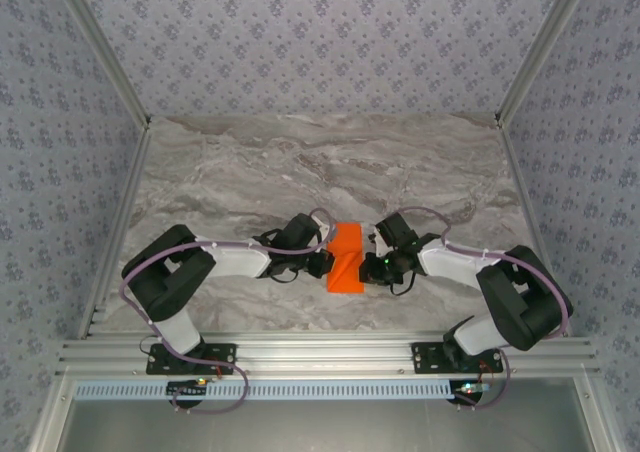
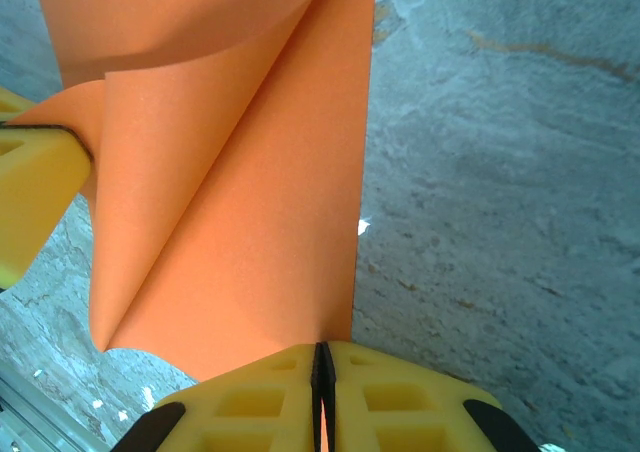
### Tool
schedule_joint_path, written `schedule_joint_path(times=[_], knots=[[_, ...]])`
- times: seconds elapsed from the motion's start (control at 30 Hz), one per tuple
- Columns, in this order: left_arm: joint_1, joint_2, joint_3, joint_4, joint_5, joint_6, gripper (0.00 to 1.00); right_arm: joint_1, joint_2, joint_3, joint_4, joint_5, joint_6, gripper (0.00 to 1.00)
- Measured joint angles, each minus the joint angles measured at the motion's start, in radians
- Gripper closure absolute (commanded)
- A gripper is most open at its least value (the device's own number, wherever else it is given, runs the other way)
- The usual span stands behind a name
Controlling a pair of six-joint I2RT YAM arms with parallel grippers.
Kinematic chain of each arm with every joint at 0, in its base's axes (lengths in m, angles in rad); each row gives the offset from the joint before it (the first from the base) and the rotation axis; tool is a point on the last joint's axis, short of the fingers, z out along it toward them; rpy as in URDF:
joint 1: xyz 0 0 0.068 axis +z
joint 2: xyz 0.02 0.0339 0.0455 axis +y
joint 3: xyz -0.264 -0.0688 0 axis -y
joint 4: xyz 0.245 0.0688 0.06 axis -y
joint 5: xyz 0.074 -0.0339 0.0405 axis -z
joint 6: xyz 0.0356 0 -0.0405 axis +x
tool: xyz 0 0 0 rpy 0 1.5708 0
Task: Fold a paper plane with a square sheet of paper (fold left side to right side)
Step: Fold the triangle a second time at the center of the table.
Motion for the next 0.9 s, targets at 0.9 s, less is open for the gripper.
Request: schedule_joint_path(times=[0.9], knots=[[0.002, 0.029, 0.0, 0.031, 0.008, 0.004, 0.95, -0.058, -0.158, -0.015, -0.016, -0.022, -0.014, 0.89]])
